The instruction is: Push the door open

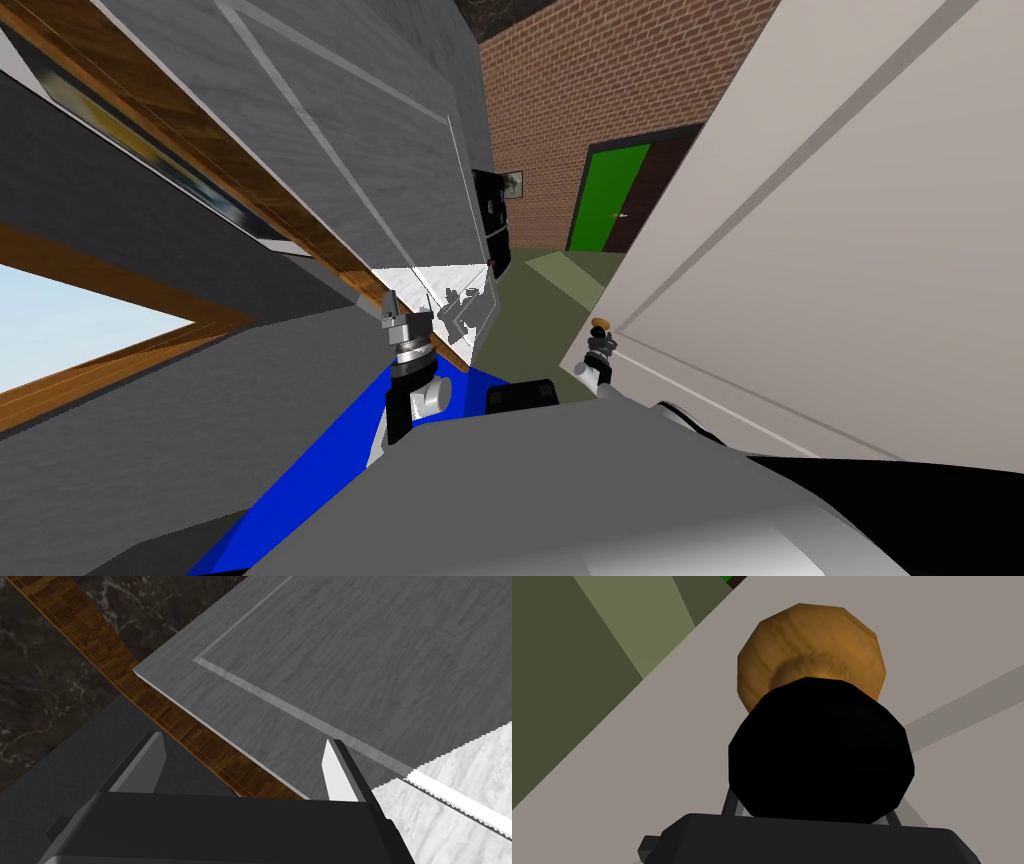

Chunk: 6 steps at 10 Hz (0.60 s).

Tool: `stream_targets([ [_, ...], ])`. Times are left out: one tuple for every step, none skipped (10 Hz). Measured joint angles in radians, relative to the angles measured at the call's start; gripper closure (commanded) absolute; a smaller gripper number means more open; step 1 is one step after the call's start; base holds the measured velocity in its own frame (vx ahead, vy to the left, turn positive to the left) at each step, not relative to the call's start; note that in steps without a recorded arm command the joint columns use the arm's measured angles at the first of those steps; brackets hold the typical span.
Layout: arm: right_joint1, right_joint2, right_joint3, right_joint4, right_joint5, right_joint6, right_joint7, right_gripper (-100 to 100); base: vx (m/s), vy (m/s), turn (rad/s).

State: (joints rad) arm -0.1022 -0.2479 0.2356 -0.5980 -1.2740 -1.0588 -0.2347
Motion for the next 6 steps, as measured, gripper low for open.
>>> stream_targets([
  [-0.003,0.003,0.009,-0.001,-0.01,-0.003,-0.028,100,0.048,-0.016,-0.03],
  [-0.011,0.004,0.014,0.01,-0.015,-0.006,-0.054,100,0.048,-0.018,-0.054],
  [-0.032,0.007,0.023,0.045,-0.019,-0.013,-0.096,100,0.035,-0.011,-0.017],
  [-0.007,0.003,0.021,-0.005,-0.029,-0.006,-0.094,100,0.041,-0.016,-0.061],
  [-0.016,0.006,0.027,0.005,-0.035,-0.007,-0.115,100,0.039,-0.009,-0.02],
  [-0.021,0.005,0.033,0.016,-0.037,-0.011,-0.142,100,0.041,-0.016,-0.057],
])
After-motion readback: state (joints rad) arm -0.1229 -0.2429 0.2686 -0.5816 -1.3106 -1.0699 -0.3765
